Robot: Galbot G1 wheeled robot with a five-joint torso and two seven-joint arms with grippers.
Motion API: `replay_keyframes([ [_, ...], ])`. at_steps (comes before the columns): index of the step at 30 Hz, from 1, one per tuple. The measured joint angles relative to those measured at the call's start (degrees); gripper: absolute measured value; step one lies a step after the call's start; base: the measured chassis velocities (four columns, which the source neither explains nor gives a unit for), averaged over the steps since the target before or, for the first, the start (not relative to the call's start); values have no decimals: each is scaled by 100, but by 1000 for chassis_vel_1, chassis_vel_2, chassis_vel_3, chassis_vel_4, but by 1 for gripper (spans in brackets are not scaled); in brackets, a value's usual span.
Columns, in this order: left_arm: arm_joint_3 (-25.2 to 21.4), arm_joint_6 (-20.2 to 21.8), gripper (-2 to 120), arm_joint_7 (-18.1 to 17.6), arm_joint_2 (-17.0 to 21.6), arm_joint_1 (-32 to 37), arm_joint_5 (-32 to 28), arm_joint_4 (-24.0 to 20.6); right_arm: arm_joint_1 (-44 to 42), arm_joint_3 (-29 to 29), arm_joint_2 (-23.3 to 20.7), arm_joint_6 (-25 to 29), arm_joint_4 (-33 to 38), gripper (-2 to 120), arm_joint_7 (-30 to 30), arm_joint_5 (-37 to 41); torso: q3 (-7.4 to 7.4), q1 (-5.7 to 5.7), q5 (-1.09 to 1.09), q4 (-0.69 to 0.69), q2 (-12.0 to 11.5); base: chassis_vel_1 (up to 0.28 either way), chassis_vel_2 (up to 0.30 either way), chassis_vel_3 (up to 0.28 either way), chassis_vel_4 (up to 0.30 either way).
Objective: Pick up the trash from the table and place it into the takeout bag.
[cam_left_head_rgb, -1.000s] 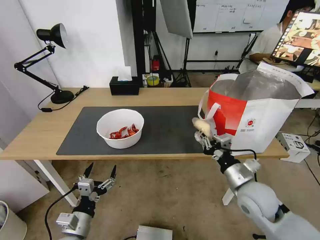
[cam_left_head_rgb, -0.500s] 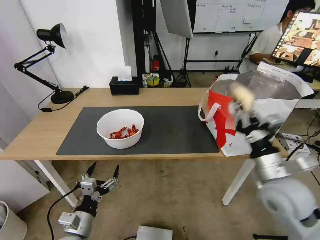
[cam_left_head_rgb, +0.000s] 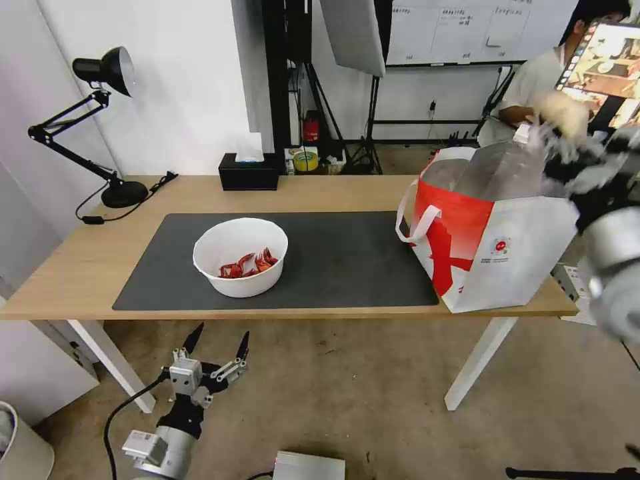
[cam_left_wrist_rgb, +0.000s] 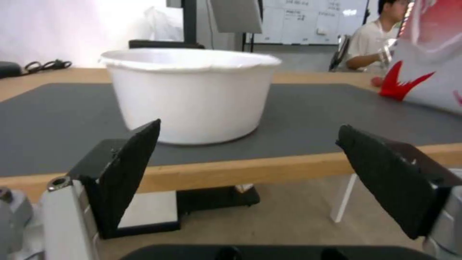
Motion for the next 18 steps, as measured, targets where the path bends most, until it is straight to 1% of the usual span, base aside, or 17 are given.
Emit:
replay_keyframes([
  [1,43,0,100,10,-23,11,3,-53,305,-168,-95,-156,-199,7,109,215,0,0,0,-1,0,0,0,0,0],
  [2,43,0,100,10,-23,11,3,-53,305,-168,-95,-156,-199,7,109,215,0,0,0,-1,0,0,0,0,0],
  [5,106,0,100,17,-79,21,31,-128,795,-530,-233,-464,-514,7,264,523,0,0,1,-2,0,0,0,0,0],
  [6,106,0,100,17,-79,21,31,-128,795,-530,-233,-464,-514,7,264,523,0,0,1,-2,0,0,0,0,0],
  [7,122,3,100,18,-96,20,41,-147,966,-687,-256,-595,-609,7,364,655,0,0,0,-2,0,0,0,0,0],
  [8,134,6,100,18,-111,18,54,-154,1121,-857,-257,-697,-699,7,453,800,0,0,1,-2,0,0,0,0,0],
  [9,134,6,100,18,-111,18,54,-154,1121,-857,-257,-697,-699,7,453,800,0,0,1,-2,0,0,0,0,0],
  [11,142,8,100,18,-138,18,65,-159,1322,-1123,-215,-908,-828,7,659,1020,0,0,0,-2,0,0,0,0,0],
  [12,142,8,100,18,-138,18,65,-159,1322,-1123,-215,-908,-828,7,659,1020,0,0,0,-2,0,0,0,0,0],
  [15,148,8,100,19,-169,37,78,-159,1506,-1409,-99,-1150,-978,7,941,1207,0,0,0,-2,0,0,0,0,0],
  [18,147,7,100,19,-180,46,83,-159,1558,-1514,-51,-1270,-1034,7,1024,1231,0,0,0,-1,0,0,0,0,0],
])
